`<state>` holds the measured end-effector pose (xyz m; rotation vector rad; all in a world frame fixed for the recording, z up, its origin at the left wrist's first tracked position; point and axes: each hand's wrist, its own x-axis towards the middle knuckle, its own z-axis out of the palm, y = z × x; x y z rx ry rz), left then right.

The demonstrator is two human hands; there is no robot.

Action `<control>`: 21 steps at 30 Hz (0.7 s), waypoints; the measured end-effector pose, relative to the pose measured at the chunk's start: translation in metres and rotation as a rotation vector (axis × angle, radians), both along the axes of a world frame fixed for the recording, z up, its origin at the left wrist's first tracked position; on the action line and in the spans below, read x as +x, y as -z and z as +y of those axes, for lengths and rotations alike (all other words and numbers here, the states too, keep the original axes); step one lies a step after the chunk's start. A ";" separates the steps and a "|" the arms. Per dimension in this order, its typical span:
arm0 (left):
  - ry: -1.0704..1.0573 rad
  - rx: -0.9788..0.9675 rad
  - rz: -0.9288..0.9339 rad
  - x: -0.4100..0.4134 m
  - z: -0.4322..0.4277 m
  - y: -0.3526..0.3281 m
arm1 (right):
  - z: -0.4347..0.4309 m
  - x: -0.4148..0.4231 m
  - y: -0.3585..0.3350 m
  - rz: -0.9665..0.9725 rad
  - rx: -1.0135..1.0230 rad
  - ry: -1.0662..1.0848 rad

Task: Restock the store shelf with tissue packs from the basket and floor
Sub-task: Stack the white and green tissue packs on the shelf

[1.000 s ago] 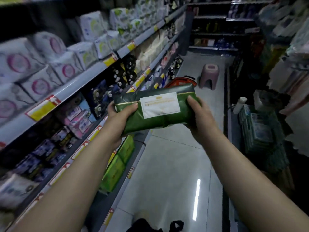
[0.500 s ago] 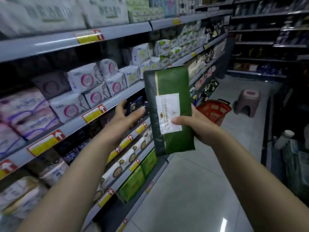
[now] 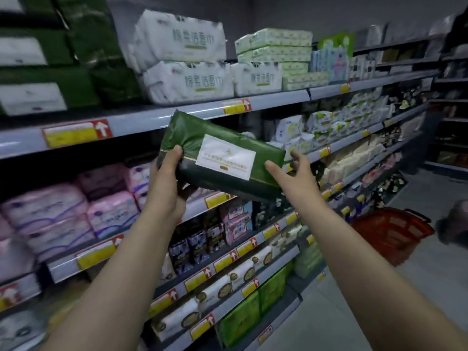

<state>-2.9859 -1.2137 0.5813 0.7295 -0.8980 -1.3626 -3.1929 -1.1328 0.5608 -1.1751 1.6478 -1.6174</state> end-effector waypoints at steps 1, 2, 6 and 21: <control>-0.019 -0.005 0.014 0.007 0.000 -0.004 | -0.008 0.010 0.003 -0.169 -0.011 -0.101; -0.035 -0.023 -0.001 0.012 0.002 -0.009 | -0.017 0.018 0.005 -0.284 -0.025 -0.198; -0.186 -0.155 -0.190 0.041 0.006 -0.026 | -0.043 0.048 -0.015 -0.246 -0.185 -0.227; -0.671 -0.557 -0.683 0.189 -0.001 -0.108 | -0.115 0.167 -0.142 0.020 -0.460 -0.423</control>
